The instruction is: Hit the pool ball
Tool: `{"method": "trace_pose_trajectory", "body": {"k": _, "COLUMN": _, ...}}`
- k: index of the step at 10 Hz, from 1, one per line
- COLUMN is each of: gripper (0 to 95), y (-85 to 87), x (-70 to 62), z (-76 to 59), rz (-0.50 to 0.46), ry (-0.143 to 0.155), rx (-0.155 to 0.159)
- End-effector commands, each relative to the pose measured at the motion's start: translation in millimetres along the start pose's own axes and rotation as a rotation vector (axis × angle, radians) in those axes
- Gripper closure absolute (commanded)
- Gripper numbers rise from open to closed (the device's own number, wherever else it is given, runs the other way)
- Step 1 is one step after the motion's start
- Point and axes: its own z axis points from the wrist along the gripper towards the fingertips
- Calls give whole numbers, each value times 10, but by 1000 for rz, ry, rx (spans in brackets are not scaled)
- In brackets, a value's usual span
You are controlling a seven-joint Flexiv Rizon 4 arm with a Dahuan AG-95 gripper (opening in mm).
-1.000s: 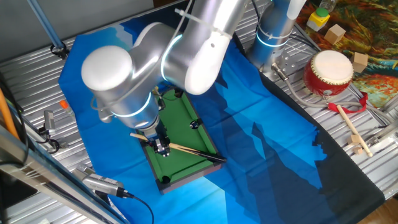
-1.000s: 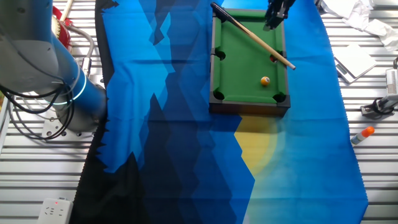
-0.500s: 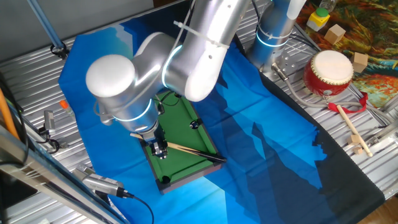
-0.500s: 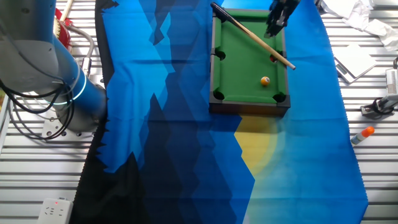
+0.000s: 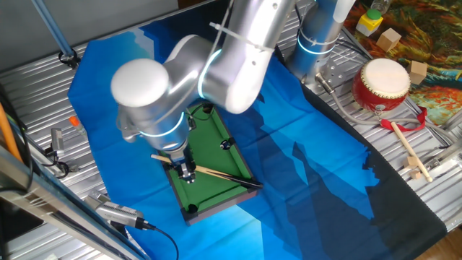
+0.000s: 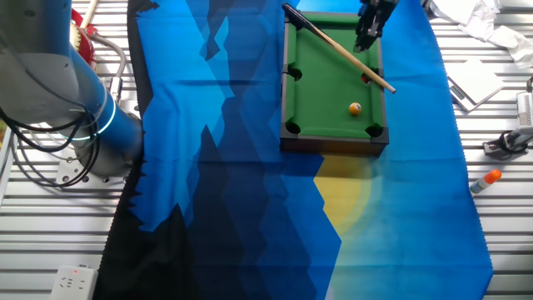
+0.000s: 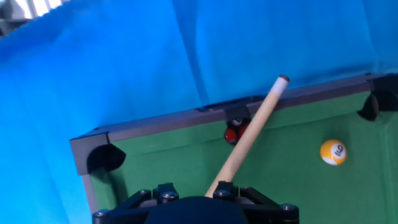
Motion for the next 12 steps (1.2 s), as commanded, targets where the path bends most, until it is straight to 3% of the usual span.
{"method": "trace_pose_trajectory", "body": {"k": 1, "gripper": 950, "y": 16, "x": 25, "z": -82, "rz": -72, "ry": 13, "rx": 22}}
{"method": "trace_pose_trajectory", "body": {"k": 6, "gripper": 950, "y": 44, "x": 51, "z": -152, "rz": -66, "ry": 45, "rx": 31}}
{"method": "trace_pose_trajectory", "body": {"k": 9, "gripper": 950, "y": 44, "x": 51, "z": -152, "rz": -35, "ry": 42, "rx": 42}}
{"method": "trace_pose_trajectory", "body": {"k": 10, "gripper": 950, "y": 44, "x": 51, "z": -152, "rz": -40, "ry": 44, "rx": 29}}
{"method": "trace_pose_trajectory", "body": {"k": 12, "gripper": 950, "y": 44, "x": 51, "z": -152, "rz": -78, "ry": 67, "rx": 32}}
